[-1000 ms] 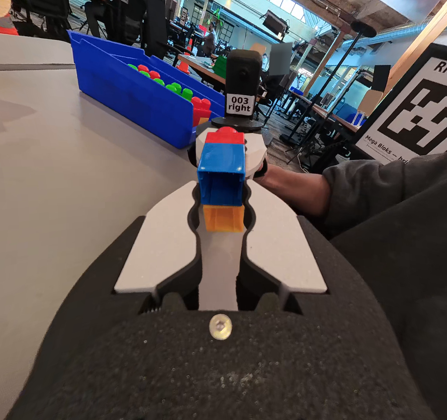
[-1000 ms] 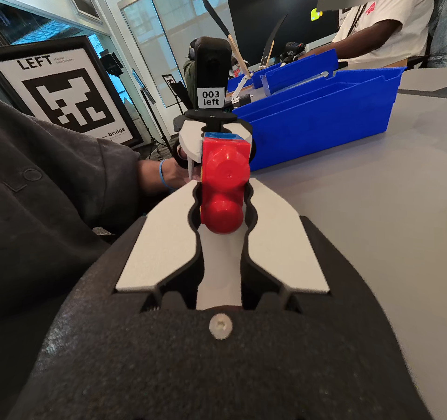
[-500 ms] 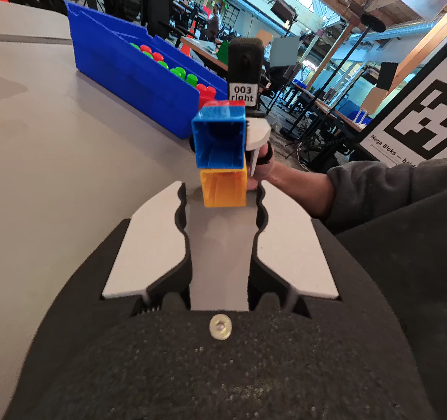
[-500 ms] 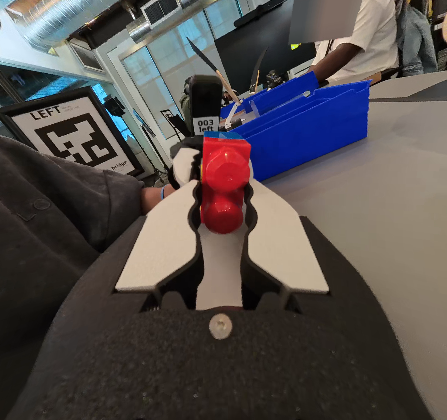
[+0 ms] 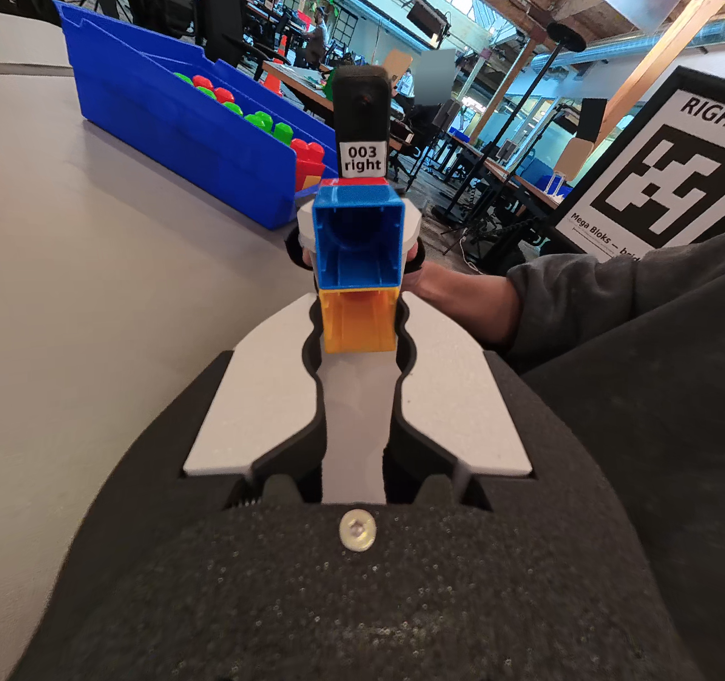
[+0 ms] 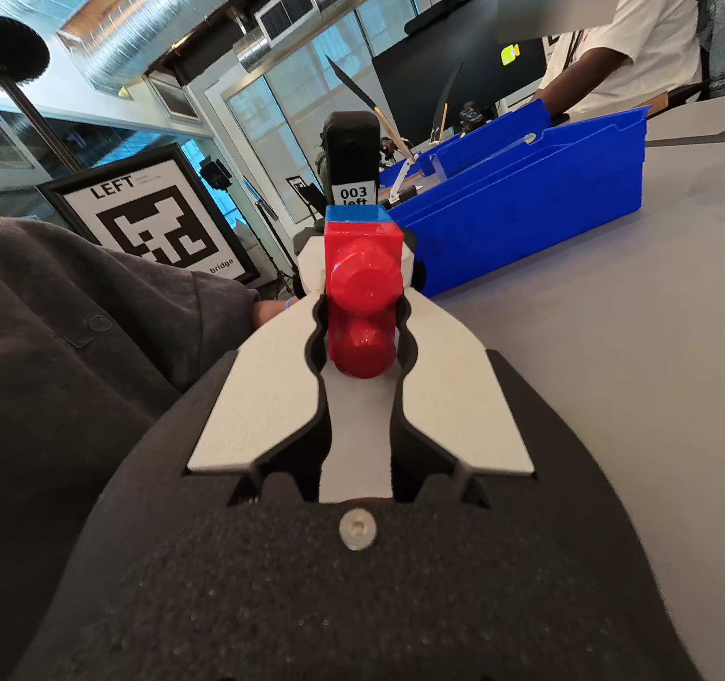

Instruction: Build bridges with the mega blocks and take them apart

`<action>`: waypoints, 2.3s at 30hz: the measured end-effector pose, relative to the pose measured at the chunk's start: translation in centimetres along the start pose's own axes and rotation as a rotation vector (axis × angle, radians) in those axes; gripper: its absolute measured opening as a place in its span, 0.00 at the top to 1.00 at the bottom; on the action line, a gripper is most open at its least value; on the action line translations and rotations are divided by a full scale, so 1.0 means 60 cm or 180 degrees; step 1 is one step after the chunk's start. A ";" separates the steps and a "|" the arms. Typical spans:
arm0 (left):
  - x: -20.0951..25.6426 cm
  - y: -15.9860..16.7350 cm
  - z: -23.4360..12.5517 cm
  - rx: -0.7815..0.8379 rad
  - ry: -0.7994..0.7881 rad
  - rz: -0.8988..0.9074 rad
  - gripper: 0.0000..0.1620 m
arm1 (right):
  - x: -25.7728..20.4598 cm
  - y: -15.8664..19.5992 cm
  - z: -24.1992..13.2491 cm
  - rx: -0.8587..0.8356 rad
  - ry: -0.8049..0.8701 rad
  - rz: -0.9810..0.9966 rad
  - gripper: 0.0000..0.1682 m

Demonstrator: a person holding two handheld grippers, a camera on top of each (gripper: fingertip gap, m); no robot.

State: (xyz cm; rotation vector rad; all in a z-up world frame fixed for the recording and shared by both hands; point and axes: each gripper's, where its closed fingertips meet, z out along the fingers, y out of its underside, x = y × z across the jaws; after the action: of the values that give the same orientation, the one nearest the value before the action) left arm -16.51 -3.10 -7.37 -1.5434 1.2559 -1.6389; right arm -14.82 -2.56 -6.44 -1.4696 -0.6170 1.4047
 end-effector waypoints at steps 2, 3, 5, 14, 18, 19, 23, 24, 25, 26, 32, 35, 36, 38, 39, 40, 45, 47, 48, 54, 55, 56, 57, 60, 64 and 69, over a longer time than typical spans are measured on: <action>0.000 -0.002 0.003 0.0014 0.0017 -0.0008 0.79 | 0.001 -0.003 -0.003 0.0046 0.0072 -0.0044 0.80; 0.000 -0.003 0.005 0.0021 0.0031 -0.0003 0.78 | -0.001 -0.006 -0.005 0.0056 0.0086 -0.0055 0.80; 0.002 -0.006 0.009 0.0021 0.0035 0.0037 0.78 | -0.004 -0.011 -0.008 0.0040 0.0136 -0.0129 0.80; -0.072 -0.081 -0.063 0.0934 -0.1609 0.1073 0.44 | 0.031 -0.052 -0.055 -0.0147 0.1248 -0.0367 0.80; -0.068 -0.072 -0.049 0.0689 -0.1819 0.1197 0.42 | 0.023 -0.132 -0.185 -0.0860 0.2481 -0.0586 0.80; -0.061 -0.069 -0.044 0.0666 -0.1739 0.1150 0.42 | 0.020 -0.155 -0.236 -0.1026 0.2901 -0.0554 0.80; -0.037 -0.060 -0.025 0.0553 -0.1410 0.0914 0.47 | 0.018 -0.200 -0.397 -0.2056 0.3694 -0.0500 0.80; -0.033 -0.058 -0.023 0.0538 -0.1369 0.0897 0.47 | 0.031 -0.199 -0.428 -0.2453 0.3778 -0.0566 0.80; -0.031 -0.059 -0.021 0.0536 -0.1343 0.0911 0.47 | 0.046 -0.190 -0.446 -0.2817 0.3683 -0.0604 0.80; -0.028 -0.060 -0.020 0.0540 -0.1322 0.0946 0.48 | 0.060 -0.173 -0.454 -0.3129 0.3469 -0.0559 0.80; -0.024 -0.075 -0.018 0.0570 -0.1390 0.1093 0.47 | 0.151 -0.070 -0.478 -0.4314 0.2903 -0.0206 0.80; -0.041 -0.081 -0.031 0.0635 -0.1617 0.1088 0.47 | 0.180 -0.051 -0.472 -0.4408 0.2854 -0.0286 0.80; -0.048 -0.084 -0.038 0.0684 -0.1715 0.1110 0.47 | 0.187 -0.048 -0.469 -0.4368 0.2860 -0.0305 0.80; -0.062 -0.090 -0.056 0.0774 -0.1935 0.1164 0.47 | 0.190 -0.039 -0.459 -0.4233 0.2800 -0.0247 0.80; -0.064 -0.091 -0.062 0.0805 -0.1985 0.1172 0.46 | 0.189 -0.033 -0.456 -0.4197 0.2748 -0.0227 0.80; -0.067 -0.092 -0.067 0.0823 -0.2011 0.1166 0.45 | 0.189 -0.029 -0.455 -0.4162 0.2737 -0.0245 0.80; -0.070 -0.079 -0.072 0.0717 -0.1918 0.0852 0.45 | 0.160 -0.079 -0.436 -0.3417 0.3055 -0.0430 0.67; -0.074 -0.074 -0.079 0.0658 -0.1947 0.0677 0.48 | 0.116 -0.134 -0.397 -0.2593 0.3263 -0.0780 0.66; -0.077 -0.071 -0.086 0.0617 -0.1987 0.0590 0.48 | 0.084 -0.162 -0.360 -0.2000 0.3216 -0.1028 0.67; -0.066 -0.058 -0.130 0.0632 -0.2308 0.0551 0.49 | -0.018 -0.100 -0.174 0.0176 0.2925 -0.1317 0.69; -0.061 -0.051 -0.133 0.0592 -0.2374 0.0607 0.49 | -0.011 -0.064 -0.149 0.0180 0.2888 -0.1190 0.70; -0.055 -0.043 -0.134 0.0552 -0.2399 0.0640 0.49 | -0.004 -0.028 -0.124 0.0074 0.2810 -0.1022 0.68; -0.048 -0.035 -0.132 0.0518 -0.2392 0.0657 0.48 | 0.003 0.001 -0.109 -0.0110 0.2806 -0.0915 0.63; -0.037 -0.019 -0.127 0.0434 -0.2397 0.0676 0.49 | 0.012 0.038 -0.101 -0.0317 0.2895 -0.0932 0.64; -0.040 -0.012 -0.120 0.0349 -0.2418 0.0752 0.48 | 0.033 0.050 -0.133 -0.0505 0.3105 -0.1066 0.64; -0.063 0.014 -0.111 0.0208 -0.2462 0.0637 0.49 | 0.032 0.035 -0.146 -0.0460 0.3138 -0.1149 0.66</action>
State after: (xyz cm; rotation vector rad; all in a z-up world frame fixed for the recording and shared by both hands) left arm -22.37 1.53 -9.10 -1.6977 0.8735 -0.8033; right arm -6.68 -4.31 -10.41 -1.8168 -0.3107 0.2621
